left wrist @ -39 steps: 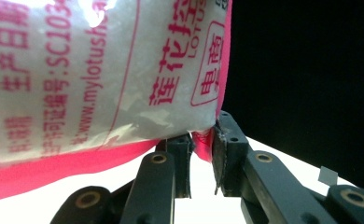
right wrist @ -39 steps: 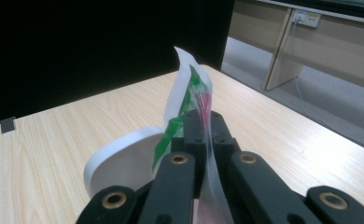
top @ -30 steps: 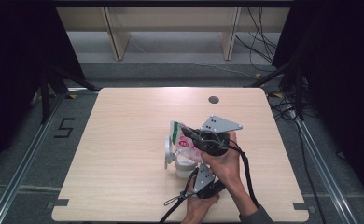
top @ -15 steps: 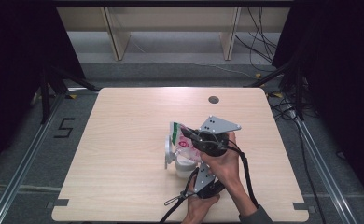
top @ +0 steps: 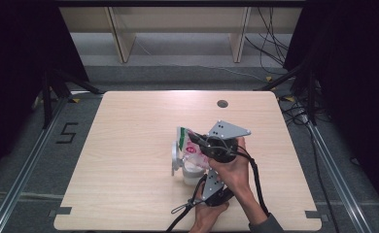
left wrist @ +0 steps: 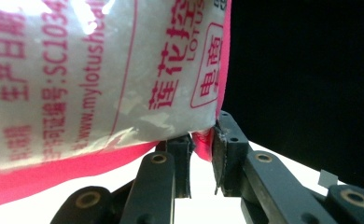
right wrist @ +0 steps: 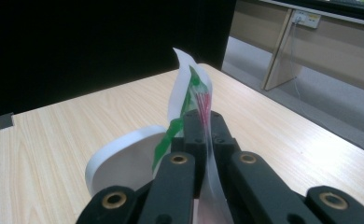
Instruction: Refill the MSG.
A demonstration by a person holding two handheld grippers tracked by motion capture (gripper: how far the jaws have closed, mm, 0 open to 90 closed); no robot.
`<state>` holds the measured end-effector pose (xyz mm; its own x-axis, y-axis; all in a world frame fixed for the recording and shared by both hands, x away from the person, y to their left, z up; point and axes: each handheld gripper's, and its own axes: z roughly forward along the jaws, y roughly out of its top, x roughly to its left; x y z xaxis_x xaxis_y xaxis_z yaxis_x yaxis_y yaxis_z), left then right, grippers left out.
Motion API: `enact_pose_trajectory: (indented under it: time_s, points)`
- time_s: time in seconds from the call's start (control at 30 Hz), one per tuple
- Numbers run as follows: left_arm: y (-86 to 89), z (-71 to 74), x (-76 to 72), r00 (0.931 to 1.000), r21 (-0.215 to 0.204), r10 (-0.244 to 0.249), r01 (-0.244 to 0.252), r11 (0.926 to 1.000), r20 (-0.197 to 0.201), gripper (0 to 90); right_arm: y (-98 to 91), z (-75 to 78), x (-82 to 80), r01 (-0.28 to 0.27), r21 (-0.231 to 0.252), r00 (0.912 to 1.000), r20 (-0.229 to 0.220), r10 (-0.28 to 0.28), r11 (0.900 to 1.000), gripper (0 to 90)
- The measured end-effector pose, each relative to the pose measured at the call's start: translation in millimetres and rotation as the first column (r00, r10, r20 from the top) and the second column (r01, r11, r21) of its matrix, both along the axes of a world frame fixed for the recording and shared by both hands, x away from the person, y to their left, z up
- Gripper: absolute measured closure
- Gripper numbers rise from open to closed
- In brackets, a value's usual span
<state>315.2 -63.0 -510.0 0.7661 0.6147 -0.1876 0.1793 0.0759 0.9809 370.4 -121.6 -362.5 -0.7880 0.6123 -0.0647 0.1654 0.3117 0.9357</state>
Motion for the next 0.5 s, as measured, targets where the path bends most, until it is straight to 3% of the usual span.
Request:
enact_pose_trajectory:
  time_s: [0.5]
  points:
    - [0.0,0.0,0.0,1.0,-0.003,-0.003,0.003,1.0,0.006,78.1,0.9,0.4,-0.8,-0.018,0.003,0.9997,-0.017,0.018,0.9998,90.0]
